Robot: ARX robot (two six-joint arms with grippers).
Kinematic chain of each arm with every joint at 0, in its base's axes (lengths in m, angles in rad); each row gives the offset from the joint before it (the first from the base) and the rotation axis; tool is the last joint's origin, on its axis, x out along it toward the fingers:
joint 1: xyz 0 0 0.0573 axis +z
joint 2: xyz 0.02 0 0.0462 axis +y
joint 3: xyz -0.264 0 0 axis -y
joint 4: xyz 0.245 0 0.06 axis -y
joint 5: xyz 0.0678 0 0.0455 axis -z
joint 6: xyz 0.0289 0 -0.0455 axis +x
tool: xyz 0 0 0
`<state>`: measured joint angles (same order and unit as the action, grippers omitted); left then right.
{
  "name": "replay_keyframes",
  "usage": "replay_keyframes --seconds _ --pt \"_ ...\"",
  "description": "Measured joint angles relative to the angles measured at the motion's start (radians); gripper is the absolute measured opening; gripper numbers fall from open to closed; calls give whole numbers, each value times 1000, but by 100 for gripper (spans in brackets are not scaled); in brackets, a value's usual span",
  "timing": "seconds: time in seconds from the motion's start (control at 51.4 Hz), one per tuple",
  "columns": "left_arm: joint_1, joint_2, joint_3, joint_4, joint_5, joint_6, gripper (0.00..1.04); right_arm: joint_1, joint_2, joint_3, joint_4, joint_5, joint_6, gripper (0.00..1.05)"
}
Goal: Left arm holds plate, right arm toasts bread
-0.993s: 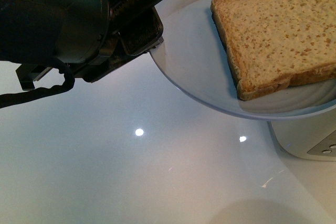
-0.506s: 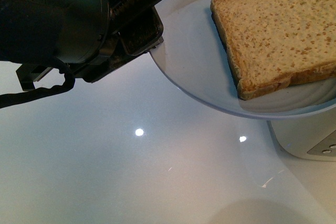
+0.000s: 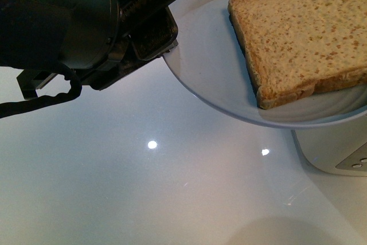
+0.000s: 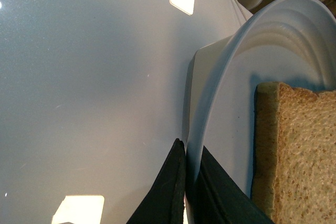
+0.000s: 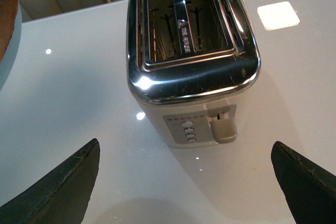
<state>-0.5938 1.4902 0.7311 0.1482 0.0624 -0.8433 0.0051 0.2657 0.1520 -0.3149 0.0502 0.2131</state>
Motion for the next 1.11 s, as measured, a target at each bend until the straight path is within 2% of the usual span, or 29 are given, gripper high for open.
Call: replay_keyframes --seconds 0.234,0.623,0.895,1.109 --pt "0 0 0 0 2 0 3 9 158 52 126 -36 90 96" --pt "0 0 0 0 4 0 3 109 443 159 307 -167 410 96" --pt "0 0 0 0 4 0 3 135 573 159 478 -259 604 96" --pt "0 0 0 0 4 0 3 174 621 159 558 -276 670 96"
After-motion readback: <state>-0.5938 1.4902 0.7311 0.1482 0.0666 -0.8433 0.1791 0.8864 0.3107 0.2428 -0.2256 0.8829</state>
